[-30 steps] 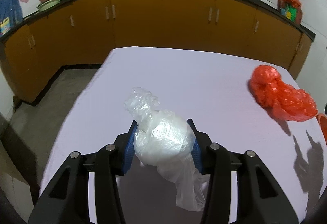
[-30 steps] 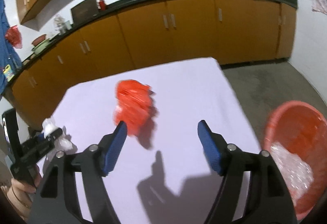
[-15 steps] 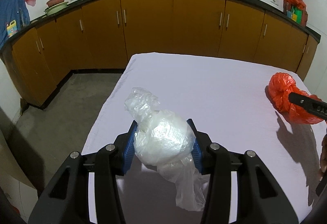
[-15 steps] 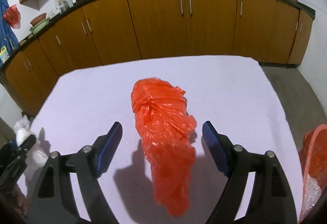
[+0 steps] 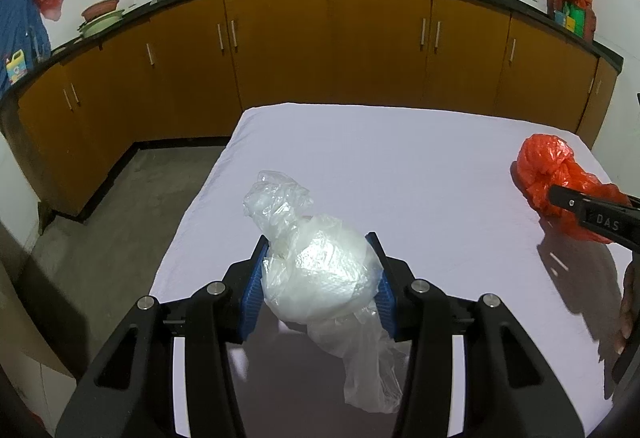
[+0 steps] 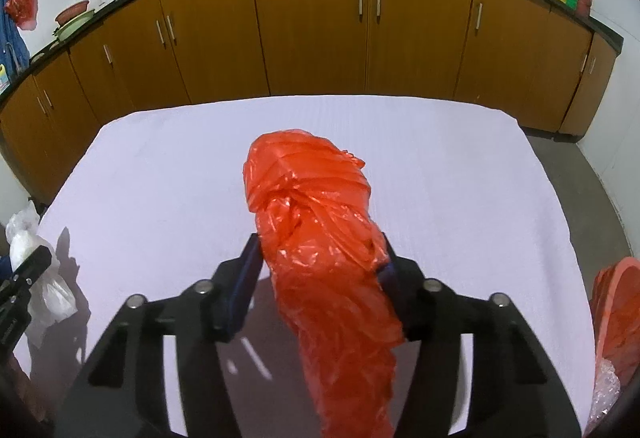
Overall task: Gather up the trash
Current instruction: 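Grasp the white plastic bag with the left gripper while the right grasps the orange bag, then lift the white and orange bags off the table with both grippers, then carry the white bag with the left gripper while the right carries the orange bag over the basket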
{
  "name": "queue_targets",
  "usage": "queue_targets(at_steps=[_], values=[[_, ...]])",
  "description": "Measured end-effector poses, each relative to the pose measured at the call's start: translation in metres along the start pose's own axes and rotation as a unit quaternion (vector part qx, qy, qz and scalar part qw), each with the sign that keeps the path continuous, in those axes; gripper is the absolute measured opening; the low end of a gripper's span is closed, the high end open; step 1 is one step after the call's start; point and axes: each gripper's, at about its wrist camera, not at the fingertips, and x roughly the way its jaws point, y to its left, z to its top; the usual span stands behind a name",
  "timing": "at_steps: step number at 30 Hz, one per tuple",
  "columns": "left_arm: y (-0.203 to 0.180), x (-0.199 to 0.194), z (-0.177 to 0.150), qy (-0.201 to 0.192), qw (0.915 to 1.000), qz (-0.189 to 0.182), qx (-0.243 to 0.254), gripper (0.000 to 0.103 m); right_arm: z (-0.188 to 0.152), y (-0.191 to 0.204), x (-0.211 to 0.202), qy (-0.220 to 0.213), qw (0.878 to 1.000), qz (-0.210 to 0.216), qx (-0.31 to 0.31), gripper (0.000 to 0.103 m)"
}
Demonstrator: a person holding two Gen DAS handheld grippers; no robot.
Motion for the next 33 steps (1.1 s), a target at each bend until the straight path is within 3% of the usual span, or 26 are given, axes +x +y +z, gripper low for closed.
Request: queue_targets(at_steps=[4,15,33], values=[[-0.001,0.0,0.0,-0.001,1.0,-0.003,0.001,0.047,-0.003,-0.001,-0.005,-0.001,1.0,0.001,-0.004,0.043],[-0.014,-0.017,0.003,-0.009,0.9998,-0.012,0.011,0.047,-0.015,-0.003,-0.036,-0.013,1.0,-0.004,-0.022,0.043],[-0.04,-0.072,0.018,-0.049,0.9977,-0.042,0.022,0.047,-0.028,-0.026,-0.146,-0.075,0.997,-0.03,-0.02,0.043]])
